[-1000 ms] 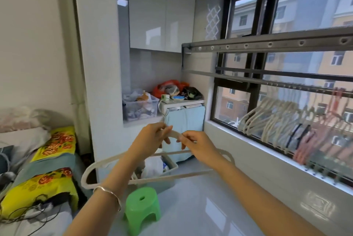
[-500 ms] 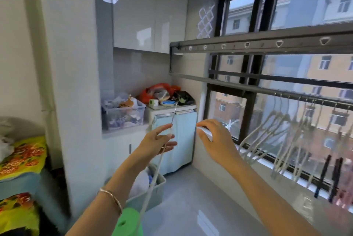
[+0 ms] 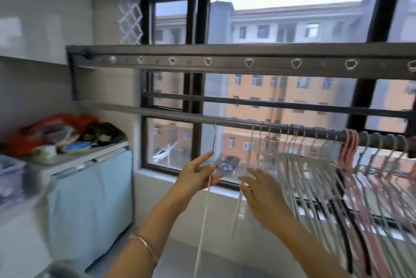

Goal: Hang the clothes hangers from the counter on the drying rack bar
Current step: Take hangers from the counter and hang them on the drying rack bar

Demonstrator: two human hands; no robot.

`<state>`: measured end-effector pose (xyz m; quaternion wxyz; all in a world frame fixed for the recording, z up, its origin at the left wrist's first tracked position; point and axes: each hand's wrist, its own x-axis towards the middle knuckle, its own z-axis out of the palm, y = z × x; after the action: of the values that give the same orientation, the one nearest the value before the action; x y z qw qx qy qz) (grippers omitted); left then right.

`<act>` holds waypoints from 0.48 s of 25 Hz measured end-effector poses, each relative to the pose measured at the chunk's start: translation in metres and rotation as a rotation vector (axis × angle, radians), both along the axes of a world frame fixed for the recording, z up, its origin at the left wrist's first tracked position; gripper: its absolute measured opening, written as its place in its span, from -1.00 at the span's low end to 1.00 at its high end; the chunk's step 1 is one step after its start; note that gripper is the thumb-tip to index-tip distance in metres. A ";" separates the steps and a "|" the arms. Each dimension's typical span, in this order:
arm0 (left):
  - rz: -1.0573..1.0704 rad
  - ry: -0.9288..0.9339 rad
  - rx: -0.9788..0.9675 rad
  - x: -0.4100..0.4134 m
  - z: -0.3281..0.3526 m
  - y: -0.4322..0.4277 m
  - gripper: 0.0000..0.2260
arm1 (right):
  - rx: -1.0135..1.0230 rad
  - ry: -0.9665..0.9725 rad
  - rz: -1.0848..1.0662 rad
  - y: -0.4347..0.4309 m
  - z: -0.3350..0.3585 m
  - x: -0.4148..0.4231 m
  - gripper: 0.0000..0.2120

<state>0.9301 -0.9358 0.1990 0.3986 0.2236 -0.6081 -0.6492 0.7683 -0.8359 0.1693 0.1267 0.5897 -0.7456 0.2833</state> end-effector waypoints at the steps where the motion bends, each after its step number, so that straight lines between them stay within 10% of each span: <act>1: -0.040 -0.005 -0.013 -0.012 0.003 -0.005 -0.61 | 0.022 -0.021 -0.021 0.002 -0.002 -0.005 -0.10; 4: -0.124 -0.015 -0.031 -0.041 0.009 -0.012 -0.62 | 0.033 -0.034 -0.082 0.012 -0.006 -0.009 0.11; 12: -0.113 0.040 0.019 -0.095 0.020 -0.027 -0.65 | 0.009 -0.080 -0.077 0.025 -0.004 -0.004 -0.12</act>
<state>0.8346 -0.9630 0.2195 0.3713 0.1798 -0.6053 -0.6808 0.7642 -0.8109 0.1656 0.1049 0.5495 -0.7734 0.2981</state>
